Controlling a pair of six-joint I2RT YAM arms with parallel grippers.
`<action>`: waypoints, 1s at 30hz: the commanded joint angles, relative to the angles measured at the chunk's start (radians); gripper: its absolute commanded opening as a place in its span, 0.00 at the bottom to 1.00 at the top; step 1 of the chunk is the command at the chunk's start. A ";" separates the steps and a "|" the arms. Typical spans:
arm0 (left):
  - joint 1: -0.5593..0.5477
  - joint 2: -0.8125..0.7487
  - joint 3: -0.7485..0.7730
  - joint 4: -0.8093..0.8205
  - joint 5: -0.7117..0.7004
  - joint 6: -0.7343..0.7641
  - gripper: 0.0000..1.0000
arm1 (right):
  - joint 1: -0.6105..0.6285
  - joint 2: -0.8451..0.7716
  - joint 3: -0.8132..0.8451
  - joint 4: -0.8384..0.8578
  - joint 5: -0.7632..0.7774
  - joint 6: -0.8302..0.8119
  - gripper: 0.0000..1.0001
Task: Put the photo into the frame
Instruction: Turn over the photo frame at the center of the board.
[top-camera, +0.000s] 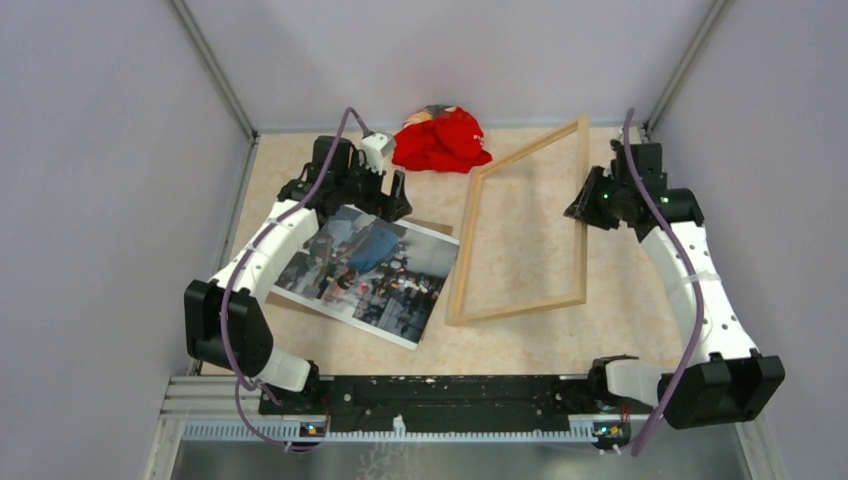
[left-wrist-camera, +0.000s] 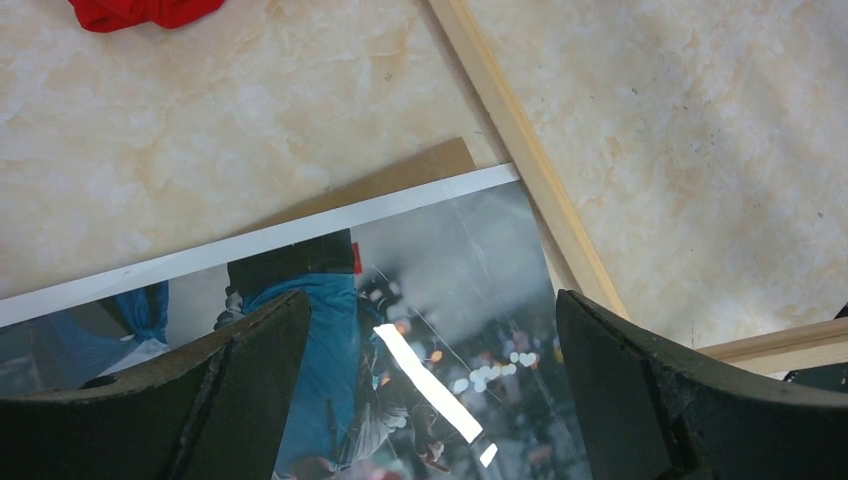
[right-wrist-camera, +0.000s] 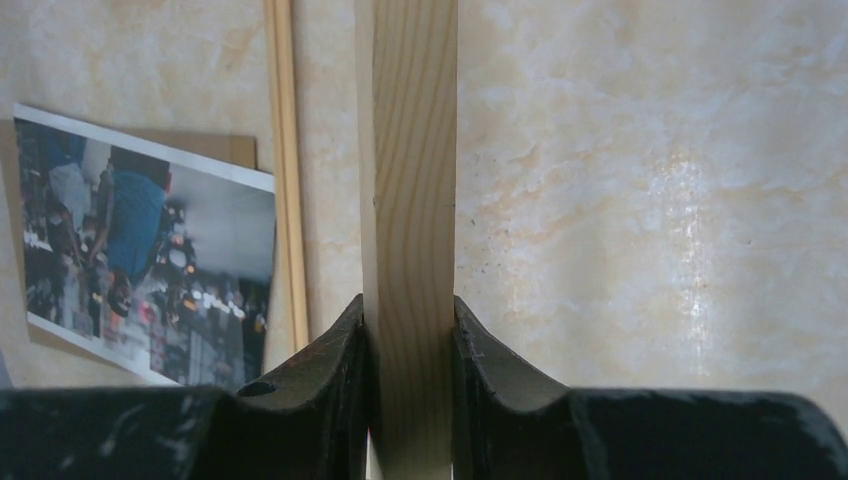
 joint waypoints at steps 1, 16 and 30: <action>0.001 0.017 0.033 0.018 -0.015 0.013 0.99 | 0.066 0.071 -0.054 -0.092 0.006 -0.090 0.00; 0.001 0.029 0.039 -0.006 -0.041 0.050 0.99 | 0.146 0.176 -0.051 -0.083 0.170 -0.087 0.00; 0.001 0.041 0.020 -0.010 -0.079 0.073 0.99 | 0.154 0.417 -0.089 0.035 0.435 -0.095 0.00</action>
